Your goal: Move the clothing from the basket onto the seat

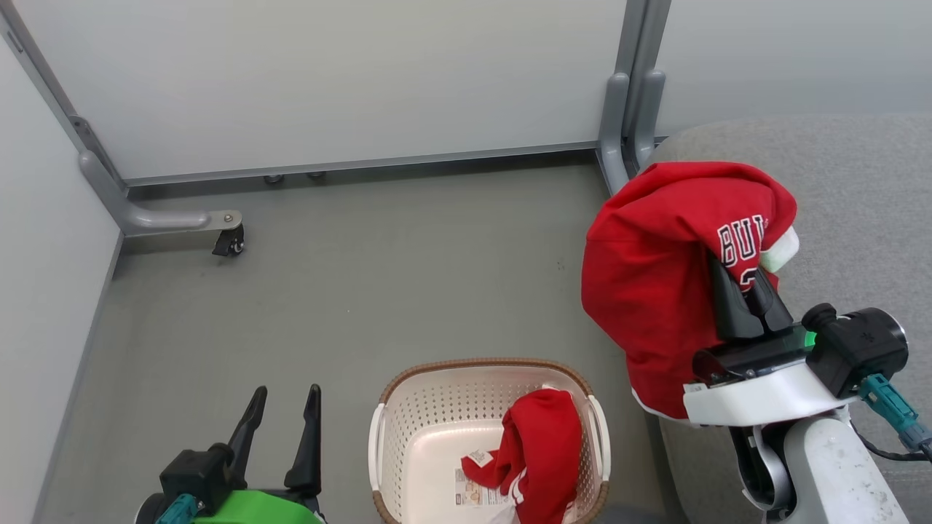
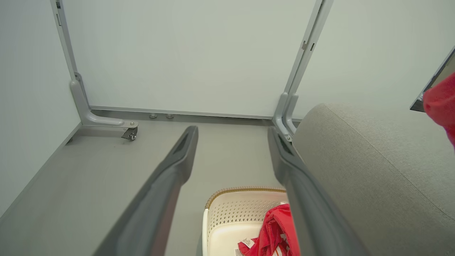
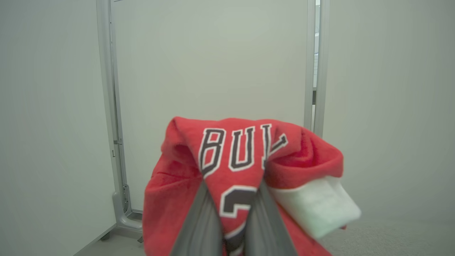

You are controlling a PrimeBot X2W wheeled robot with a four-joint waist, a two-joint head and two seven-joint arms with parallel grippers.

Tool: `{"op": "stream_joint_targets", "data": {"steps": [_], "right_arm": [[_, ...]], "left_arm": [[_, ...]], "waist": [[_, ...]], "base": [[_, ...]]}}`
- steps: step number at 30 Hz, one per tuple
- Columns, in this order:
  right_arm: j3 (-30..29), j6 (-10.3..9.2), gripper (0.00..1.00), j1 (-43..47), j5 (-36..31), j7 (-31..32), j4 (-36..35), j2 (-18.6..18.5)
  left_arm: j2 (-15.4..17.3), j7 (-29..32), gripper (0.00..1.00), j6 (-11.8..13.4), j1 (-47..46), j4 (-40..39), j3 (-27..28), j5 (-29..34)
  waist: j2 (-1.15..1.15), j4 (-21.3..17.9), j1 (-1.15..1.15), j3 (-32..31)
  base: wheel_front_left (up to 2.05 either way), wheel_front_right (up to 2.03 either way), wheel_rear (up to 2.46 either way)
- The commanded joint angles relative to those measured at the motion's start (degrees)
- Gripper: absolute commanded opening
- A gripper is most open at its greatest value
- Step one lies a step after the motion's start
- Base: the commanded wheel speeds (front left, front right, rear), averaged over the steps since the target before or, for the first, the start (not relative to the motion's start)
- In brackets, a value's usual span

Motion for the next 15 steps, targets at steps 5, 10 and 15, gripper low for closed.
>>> {"op": "stream_joint_targets", "data": {"steps": [5, 10, 15], "right_arm": [[-1.2, -0.08, 0.0, 1.6, -0.5, 0.0, -0.4, 0.3], [-1.2, -0.08, 0.0, 2.1, -0.6, 0.0, 0.0, 0.5], [-1.6, -0.08, 0.0, 2.1, -0.3, 0.0, 0.2, 0.6]], "left_arm": [[-1.4, 0.0, 1.0, -0.1, 2.2, 1.3, 2.1, 1.0], [-2.2, 0.0, 1.0, -0.1, 2.9, 2.0, 2.6, 1.3], [-2.5, 0.0, 1.0, -0.1, 2.8, 1.9, 2.9, 1.5]], "waist": [[0.0, 0.2, 0.0, -0.4], [0.0, 0.1, 0.0, -0.6], [0.0, -0.1, 0.0, -0.7]], "base": [[0.0, 0.0, 0.0], [0.0, 0.0, 0.0], [0.0, 0.0, 0.0]]}}
